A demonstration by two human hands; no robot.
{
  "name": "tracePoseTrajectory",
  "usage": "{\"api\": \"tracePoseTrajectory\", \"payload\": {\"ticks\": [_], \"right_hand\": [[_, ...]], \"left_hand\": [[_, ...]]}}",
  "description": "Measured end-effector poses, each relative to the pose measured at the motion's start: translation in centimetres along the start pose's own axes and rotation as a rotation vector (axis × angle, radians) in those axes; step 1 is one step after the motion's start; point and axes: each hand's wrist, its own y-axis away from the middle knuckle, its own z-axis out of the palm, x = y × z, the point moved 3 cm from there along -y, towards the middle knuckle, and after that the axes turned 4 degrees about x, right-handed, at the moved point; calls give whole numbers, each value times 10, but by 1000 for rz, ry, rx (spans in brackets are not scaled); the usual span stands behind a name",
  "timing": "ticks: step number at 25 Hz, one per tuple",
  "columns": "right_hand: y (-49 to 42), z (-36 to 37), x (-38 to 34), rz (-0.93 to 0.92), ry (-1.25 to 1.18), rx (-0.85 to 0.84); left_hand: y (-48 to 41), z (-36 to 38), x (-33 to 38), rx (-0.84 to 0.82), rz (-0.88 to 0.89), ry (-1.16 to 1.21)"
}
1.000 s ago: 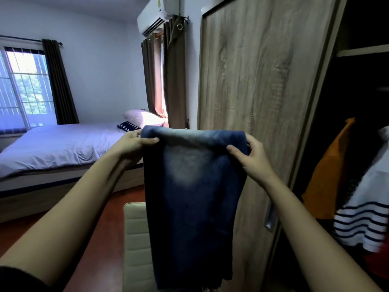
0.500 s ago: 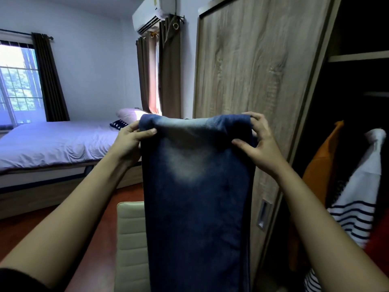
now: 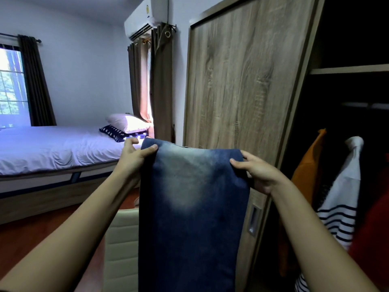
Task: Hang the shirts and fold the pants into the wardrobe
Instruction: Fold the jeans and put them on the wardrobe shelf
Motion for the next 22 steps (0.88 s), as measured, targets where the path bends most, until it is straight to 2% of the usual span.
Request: {"api": "tracePoseTrajectory", "payload": {"ticks": [2, 4, 6, 8, 13, 15, 19, 22], "right_hand": [[2, 3, 3, 20, -16, 2], [2, 9, 3, -70, -44, 88], [1, 11, -2, -240, -58, 216], [2, 13, -9, -487, 66, 274], [12, 28, -15, -942, 306, 468], [13, 30, -24, -1037, 319, 551], [5, 29, -33, -1062, 268, 700], [0, 30, -33, -1021, 272, 711]], "left_hand": [[2, -2, 2, -65, 68, 50], [7, -2, 11, -127, 155, 5], [12, -1, 23, -174, 257, -89], [13, -4, 35, -182, 385, -212], [13, -4, 55, 55, 710, -790], [15, 3, 59, 125, 822, -865], [9, 8, 51, 69, 775, -726], [10, 9, 42, 57, 686, -624]]}}
